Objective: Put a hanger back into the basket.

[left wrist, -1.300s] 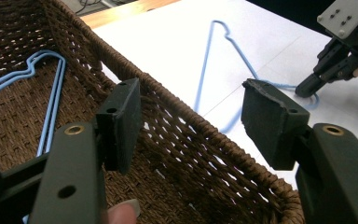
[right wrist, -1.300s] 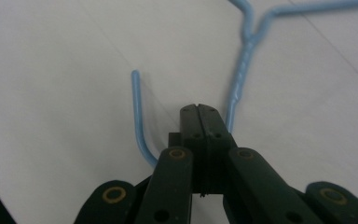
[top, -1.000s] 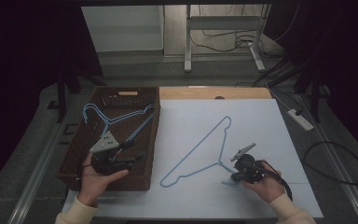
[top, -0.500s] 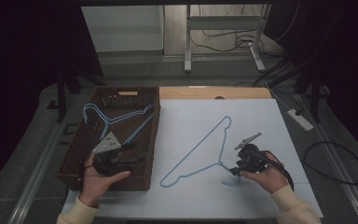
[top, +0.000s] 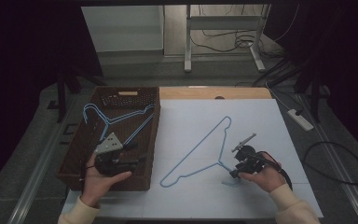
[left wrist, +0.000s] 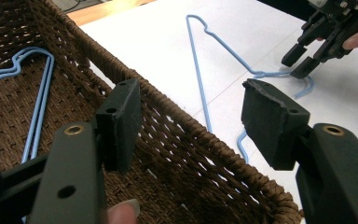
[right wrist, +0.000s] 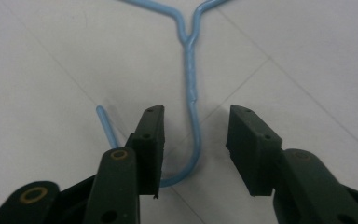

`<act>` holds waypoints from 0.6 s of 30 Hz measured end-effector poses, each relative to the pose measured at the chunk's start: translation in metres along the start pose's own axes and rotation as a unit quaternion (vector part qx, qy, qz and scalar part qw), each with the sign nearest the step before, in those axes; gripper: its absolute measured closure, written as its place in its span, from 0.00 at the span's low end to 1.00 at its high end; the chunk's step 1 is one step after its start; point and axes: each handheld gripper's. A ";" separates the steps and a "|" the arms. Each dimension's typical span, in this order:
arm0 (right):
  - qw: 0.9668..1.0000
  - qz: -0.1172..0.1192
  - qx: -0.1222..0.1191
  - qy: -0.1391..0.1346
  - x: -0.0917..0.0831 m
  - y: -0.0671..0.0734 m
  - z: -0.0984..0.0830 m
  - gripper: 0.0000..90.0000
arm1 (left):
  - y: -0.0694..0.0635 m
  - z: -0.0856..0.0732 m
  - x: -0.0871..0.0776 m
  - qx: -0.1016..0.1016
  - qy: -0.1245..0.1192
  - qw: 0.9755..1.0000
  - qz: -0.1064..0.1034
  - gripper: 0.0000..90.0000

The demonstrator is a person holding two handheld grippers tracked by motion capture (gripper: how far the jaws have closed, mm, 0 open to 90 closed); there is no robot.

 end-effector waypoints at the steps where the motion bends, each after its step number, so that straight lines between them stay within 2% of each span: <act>1: 1.000 0.000 -0.003 0.004 0.001 0.001 0.000 0.67 | 0.000 0.000 0.000 0.000 0.000 1.000 -0.001 0.44; 4: 1.000 -0.006 -0.013 0.022 0.006 0.004 0.001 0.75 | -0.002 0.001 0.001 0.002 0.000 1.000 -0.002 0.44; 6: 0.999 -0.020 -0.020 0.027 0.006 0.006 0.002 0.80 | -0.003 0.001 0.001 0.004 0.001 1.000 -0.003 0.44; 7: 0.999 -0.020 -0.020 0.027 0.006 0.006 0.002 0.80 | -0.003 0.001 0.001 0.004 0.001 1.000 -0.003 0.44; 9: 0.999 -0.025 -0.024 0.038 0.007 0.007 0.005 0.87 | -0.004 0.002 0.002 0.004 0.000 1.000 -0.004 0.44; 12: 0.998 -0.019 -0.030 0.051 0.008 0.008 0.009 0.96 | -0.005 0.002 0.002 0.006 0.001 1.000 -0.005 0.44; 15: 0.997 -0.023 -0.031 0.061 0.008 0.010 0.012 0.97 | -0.007 0.003 0.003 0.009 0.002 1.000 -0.007 0.44; 18: 0.998 -0.008 -0.023 0.055 0.006 0.009 0.013 0.97 | -0.010 0.004 0.004 0.013 0.003 1.000 -0.011 0.44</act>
Point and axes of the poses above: each handheld gripper's, and its own axes: x roughly forward along the jaws, z roughly out of its top, y roughly to its left
